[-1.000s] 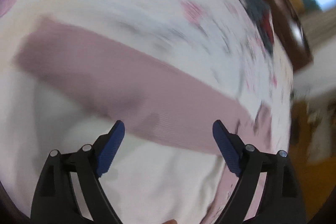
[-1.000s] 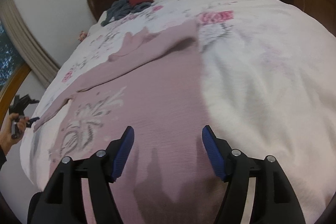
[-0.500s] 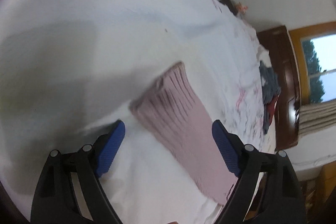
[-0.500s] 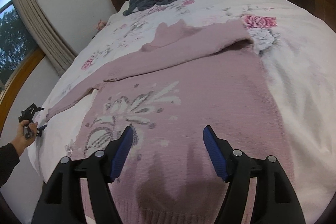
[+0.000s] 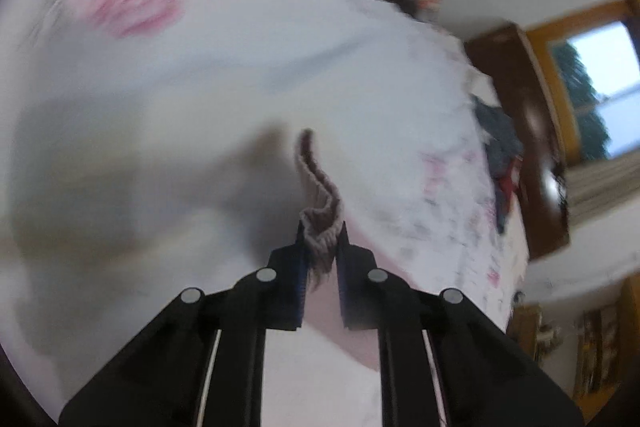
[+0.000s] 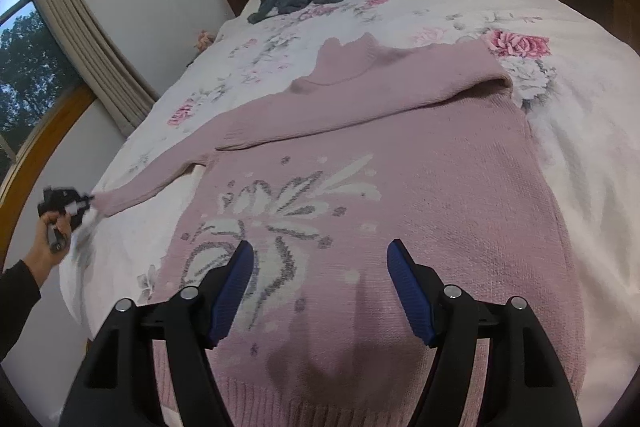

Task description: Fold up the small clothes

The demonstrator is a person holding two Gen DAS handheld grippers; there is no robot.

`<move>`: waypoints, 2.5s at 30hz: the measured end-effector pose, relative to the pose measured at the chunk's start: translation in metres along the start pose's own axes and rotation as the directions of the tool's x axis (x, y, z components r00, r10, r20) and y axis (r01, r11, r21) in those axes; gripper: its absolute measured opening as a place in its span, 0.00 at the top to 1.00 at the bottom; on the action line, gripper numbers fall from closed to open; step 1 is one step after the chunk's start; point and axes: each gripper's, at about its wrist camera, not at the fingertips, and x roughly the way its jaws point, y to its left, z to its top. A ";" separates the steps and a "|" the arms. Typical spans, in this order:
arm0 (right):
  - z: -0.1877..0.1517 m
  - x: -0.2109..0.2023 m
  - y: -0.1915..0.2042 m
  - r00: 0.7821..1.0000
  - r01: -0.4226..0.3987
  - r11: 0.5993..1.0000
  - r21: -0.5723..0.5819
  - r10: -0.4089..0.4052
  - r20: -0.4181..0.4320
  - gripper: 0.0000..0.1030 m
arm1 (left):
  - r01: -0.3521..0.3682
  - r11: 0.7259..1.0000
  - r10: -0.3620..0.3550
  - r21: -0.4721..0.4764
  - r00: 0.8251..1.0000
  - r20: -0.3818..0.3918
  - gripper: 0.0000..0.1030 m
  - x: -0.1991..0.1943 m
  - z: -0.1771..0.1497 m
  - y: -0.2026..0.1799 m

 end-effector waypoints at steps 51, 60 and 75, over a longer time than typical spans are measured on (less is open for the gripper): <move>0.190 0.266 -0.052 0.846 -0.072 0.876 0.477 0.307 -0.435 0.46 | 0.557 0.823 -0.514 0.111 0.813 -0.275 0.14 0.123 -0.247 -0.130; 0.222 0.248 -0.031 0.847 -0.126 0.897 0.423 0.319 -0.425 0.94 | 0.568 0.822 -0.551 0.029 0.808 -0.208 0.15 0.113 -0.233 -0.110; 0.314 0.115 -0.063 0.942 -0.117 0.971 0.210 0.176 -0.287 0.95 | 0.546 0.837 -0.522 0.041 0.817 -0.244 0.18 0.128 -0.245 -0.114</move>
